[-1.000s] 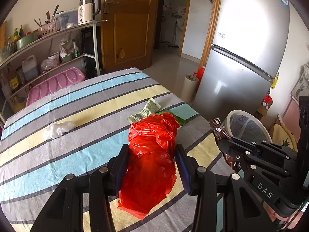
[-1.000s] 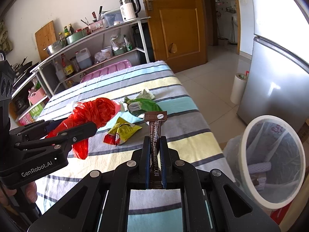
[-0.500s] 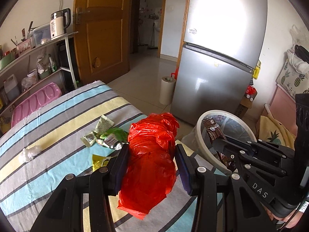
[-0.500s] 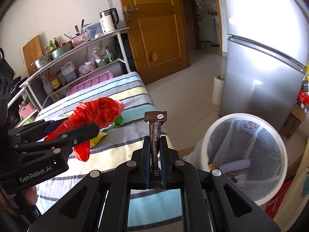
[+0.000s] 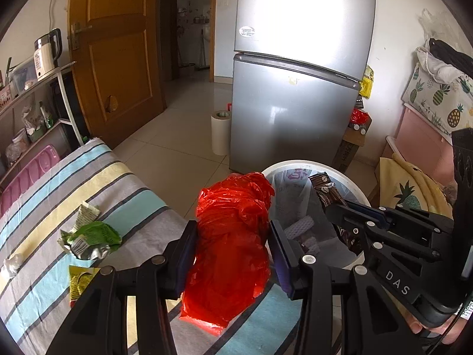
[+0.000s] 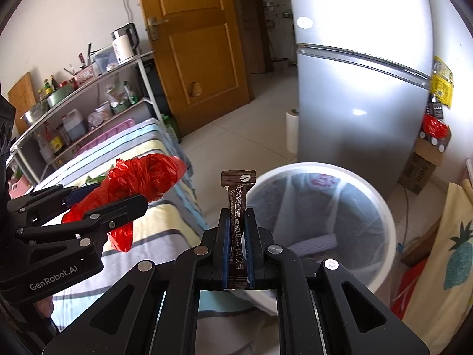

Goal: Collect trash
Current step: 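Carry the red bag and chocolate bar to the bin and open both grippers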

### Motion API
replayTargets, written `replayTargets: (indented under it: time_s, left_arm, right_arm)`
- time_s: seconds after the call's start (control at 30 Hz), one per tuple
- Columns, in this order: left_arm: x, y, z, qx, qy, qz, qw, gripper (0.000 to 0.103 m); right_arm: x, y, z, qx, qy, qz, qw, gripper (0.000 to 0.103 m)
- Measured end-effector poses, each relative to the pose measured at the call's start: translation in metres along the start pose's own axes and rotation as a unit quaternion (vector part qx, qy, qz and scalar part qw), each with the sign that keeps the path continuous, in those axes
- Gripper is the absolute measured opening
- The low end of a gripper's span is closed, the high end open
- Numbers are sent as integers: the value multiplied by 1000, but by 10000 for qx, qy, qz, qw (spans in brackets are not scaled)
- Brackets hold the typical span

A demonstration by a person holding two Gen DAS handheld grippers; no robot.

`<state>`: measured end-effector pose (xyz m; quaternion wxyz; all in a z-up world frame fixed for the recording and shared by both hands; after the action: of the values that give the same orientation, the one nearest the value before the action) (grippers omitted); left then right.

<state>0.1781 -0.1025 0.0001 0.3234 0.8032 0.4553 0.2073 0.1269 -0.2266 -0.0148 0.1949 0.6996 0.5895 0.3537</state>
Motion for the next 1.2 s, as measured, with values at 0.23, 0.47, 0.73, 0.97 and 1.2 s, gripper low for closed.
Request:
replayTargets:
  time_s: [0.23, 0.47, 0.73, 0.97, 1.2]
  left_arm:
    - [-30, 7, 27, 66, 58, 300, 9995, 48]
    - [-48, 10, 53, 280, -83, 356, 9989, 48]
    - [-54, 12, 75, 440, -165, 328, 9984, 48]
    - [-55, 12, 86, 552, -213, 287, 9978, 48]
    - [-55, 13, 83, 522, -149, 252, 9982, 52]
  right_arm:
    - [-36, 1, 8, 146, -262, 182, 9994, 9]
    - [-55, -1, 24, 310, -588, 156, 9977, 9]
    - [-75, -6, 42, 521, -766, 254, 9954, 9]
    - [-83, -6, 48, 640, -826, 317, 9940, 12]
    - [-79, -8, 46, 632, -802, 319, 9943, 34]
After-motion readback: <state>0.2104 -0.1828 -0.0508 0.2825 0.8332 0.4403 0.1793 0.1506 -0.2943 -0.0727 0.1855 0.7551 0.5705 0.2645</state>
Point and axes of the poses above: each gripper's, at about its wrist camera, not at the fingertips, and z roughly the way its jaws point, x to its left, y to its top, the point moved 1 cm from there along z, roughly the way its jaws point, and after that the axes turned 8 degrees about z, right-handed, at the moved point
